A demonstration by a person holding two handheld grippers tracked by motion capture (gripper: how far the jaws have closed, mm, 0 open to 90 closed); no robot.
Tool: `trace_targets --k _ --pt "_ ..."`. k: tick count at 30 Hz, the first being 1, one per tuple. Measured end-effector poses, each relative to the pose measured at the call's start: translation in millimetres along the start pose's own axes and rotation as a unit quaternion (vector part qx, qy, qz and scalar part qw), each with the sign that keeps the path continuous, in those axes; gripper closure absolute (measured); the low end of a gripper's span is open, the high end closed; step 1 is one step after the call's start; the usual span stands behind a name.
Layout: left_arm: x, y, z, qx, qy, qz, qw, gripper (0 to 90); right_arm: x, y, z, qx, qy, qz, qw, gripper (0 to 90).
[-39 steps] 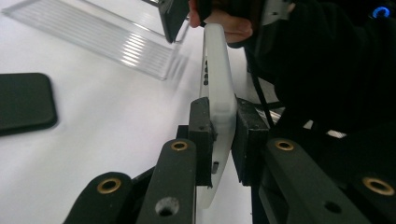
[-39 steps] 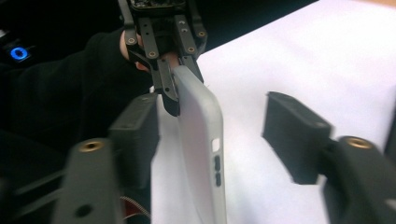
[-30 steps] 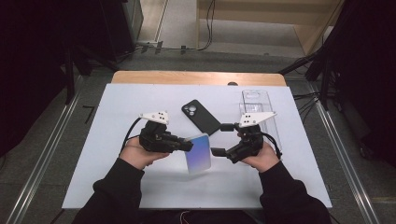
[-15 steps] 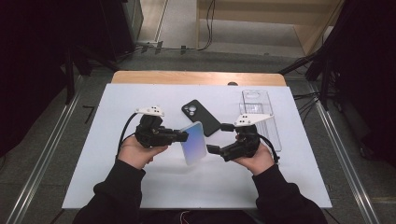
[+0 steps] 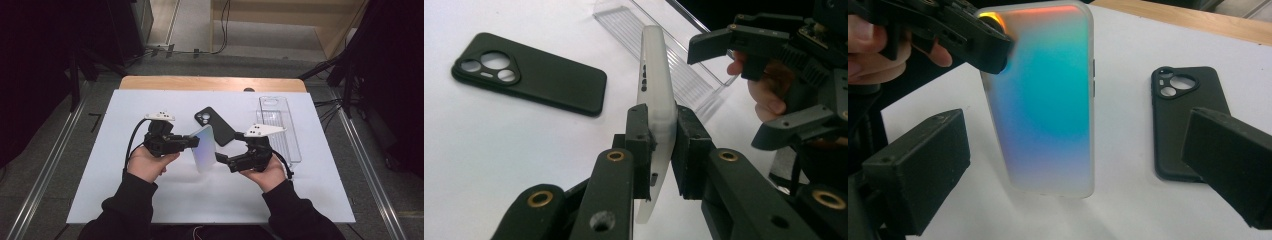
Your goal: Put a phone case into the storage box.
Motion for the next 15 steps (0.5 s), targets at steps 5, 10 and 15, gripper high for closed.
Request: trace_targets --k 5,10,15 --pt "0.8 -2.6 5.3 0.008 0.015 0.000 0.9999 80.4 -0.9 -6.5 -5.1 -0.020 0.007 0.007 0.9997 0.0" --pt "0.3 -6.6 7.9 0.015 0.029 0.000 0.9995 80.4 -3.3 -12.8 -9.3 -0.028 0.007 0.005 0.9996 0.0" --pt "-1.4 -10.1 12.6 0.009 0.034 -0.005 0.9994 80.4 -6.6 -18.7 -14.5 -0.034 0.013 -0.004 0.9993 0.0"
Point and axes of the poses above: each handheld gripper's, and its own axes: y roughly backward along the jaws, x roughly out of its top, z roughly to its right, the point moved 10 cm from there along -y, roughly forward along the jaws, and after that the axes turned 6 degrees about z, right-handed, at the moved point
